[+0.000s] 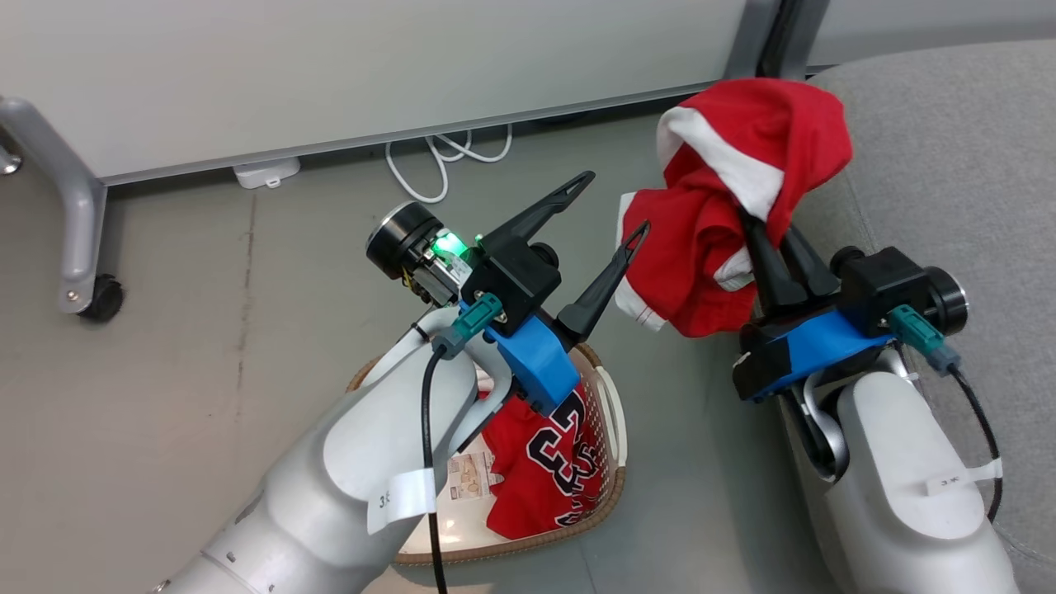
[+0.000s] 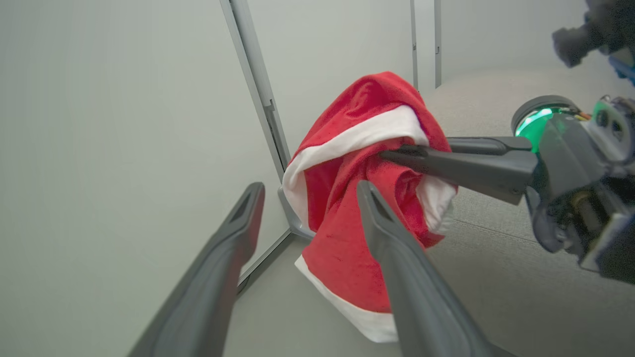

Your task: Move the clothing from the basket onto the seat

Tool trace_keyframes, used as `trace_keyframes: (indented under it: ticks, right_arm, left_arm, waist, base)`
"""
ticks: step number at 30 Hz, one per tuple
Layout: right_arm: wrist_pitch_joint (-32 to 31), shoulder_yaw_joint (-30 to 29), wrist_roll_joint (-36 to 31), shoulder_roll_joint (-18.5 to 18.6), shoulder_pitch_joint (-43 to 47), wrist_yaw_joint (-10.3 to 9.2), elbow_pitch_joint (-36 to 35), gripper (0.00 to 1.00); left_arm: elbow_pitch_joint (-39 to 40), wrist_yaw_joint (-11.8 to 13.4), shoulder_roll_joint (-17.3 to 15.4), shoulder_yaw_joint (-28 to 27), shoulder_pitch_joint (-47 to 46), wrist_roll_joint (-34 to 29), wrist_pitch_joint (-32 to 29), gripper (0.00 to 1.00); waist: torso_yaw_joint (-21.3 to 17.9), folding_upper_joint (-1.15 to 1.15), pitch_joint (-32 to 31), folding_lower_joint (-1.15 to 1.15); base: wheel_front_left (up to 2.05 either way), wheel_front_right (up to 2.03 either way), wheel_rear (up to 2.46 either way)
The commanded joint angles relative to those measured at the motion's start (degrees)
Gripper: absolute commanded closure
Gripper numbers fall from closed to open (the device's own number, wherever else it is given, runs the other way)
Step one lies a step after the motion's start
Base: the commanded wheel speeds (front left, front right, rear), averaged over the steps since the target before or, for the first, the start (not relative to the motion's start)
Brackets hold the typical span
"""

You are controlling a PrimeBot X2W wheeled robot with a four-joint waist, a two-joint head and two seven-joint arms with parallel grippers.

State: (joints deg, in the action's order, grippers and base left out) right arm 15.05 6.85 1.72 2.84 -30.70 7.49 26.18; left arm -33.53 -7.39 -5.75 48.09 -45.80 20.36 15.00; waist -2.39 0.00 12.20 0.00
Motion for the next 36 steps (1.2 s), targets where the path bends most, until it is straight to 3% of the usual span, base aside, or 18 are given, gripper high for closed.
trace_keyframes:
  ticks: [1, 18, 26, 36]
  right_arm:
    - [0.21, -0.82, -0.49, 0.08, 0.67, 0.01, -0.68, 1.0]
    - [0.21, -15.27, -3.47, 0.06, 6.07, 0.01, -10.37, 1.0]
    - [0.21, -19.56, -3.14, 0.06, 10.32, 0.01, -13.61, 1.0]
    - [0.21, -20.91, -1.45, 0.06, 11.0, 0.01, -15.2, 1.0]
  left_arm:
    - [0.5, 0.05, -0.2, -0.2, 0.71, -0.4, 0.27, 0.0]
    - [4.43, -0.1, 0.28, 4.36, 4.56, -2.75, 0.27, 0.0]
    - [4.9, -0.11, 0.44, 7.28, 5.61, -1.76, 0.28, 0.0]
    - [6.08, -0.12, -0.25, 6.95, 4.14, -1.74, 0.28, 0.0]
  waist:
    - [-1.31, 0.0, 0.77, 0.0]
    - [-12.53, 0.0, 4.74, 0.0]
    - [-14.69, 0.0, 5.19, 0.0]
    - [-15.61, 0.0, 6.57, 0.0]
  base:
    - [0.0, 0.0, 0.0]
    - [0.0, 0.0, 0.0]
    - [0.0, 0.0, 0.0]
    - [0.0, 0.0, 0.0]
